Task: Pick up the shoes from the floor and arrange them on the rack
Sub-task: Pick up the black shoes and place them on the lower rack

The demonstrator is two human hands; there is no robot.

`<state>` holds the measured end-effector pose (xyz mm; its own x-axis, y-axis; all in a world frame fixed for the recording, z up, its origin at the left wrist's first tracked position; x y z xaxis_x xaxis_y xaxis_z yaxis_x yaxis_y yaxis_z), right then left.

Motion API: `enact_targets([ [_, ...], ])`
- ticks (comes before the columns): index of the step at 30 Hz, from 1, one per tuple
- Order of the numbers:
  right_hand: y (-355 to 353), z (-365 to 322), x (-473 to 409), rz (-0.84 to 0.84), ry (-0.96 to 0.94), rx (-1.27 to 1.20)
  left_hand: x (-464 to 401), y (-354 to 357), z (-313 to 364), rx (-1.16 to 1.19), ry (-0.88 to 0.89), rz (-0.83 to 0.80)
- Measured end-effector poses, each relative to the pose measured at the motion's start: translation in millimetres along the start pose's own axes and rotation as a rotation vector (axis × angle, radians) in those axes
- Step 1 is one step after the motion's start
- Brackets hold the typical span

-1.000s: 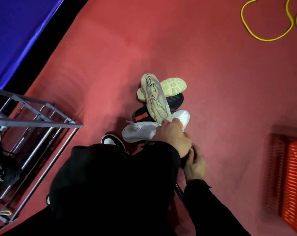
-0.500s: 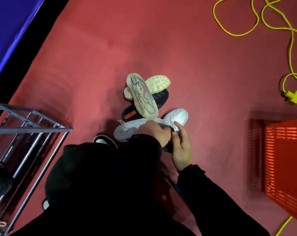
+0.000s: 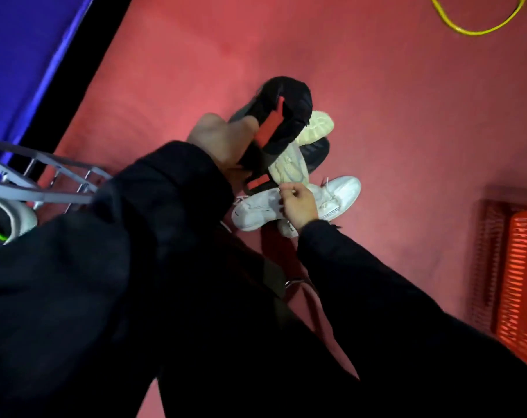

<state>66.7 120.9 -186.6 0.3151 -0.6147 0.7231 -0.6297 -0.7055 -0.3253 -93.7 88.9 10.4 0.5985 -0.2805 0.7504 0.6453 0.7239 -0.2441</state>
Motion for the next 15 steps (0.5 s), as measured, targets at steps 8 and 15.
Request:
enact_targets([
  [8,80.0,-2.4,-64.0,-0.118,0.11,0.147,-44.0,-70.3,-64.4,0.074,-0.11,-0.015],
  [15,96.9,9.5,-71.6,-0.113,0.129,0.35,-55.4,-104.8,-132.3,0.224,-0.191,0.027],
])
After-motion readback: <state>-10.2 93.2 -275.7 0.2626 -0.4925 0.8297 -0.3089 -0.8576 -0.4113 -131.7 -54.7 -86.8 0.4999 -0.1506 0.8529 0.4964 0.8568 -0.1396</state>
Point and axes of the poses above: each hand's wrist, its own x-axis away from the middle knuckle, its own y-axis out of the palm, z = x × y, the point moved 2 cm from there along -x, towards the middle knuckle, and after that the axes turned 12 degrees about x, right-handed, at the moved point
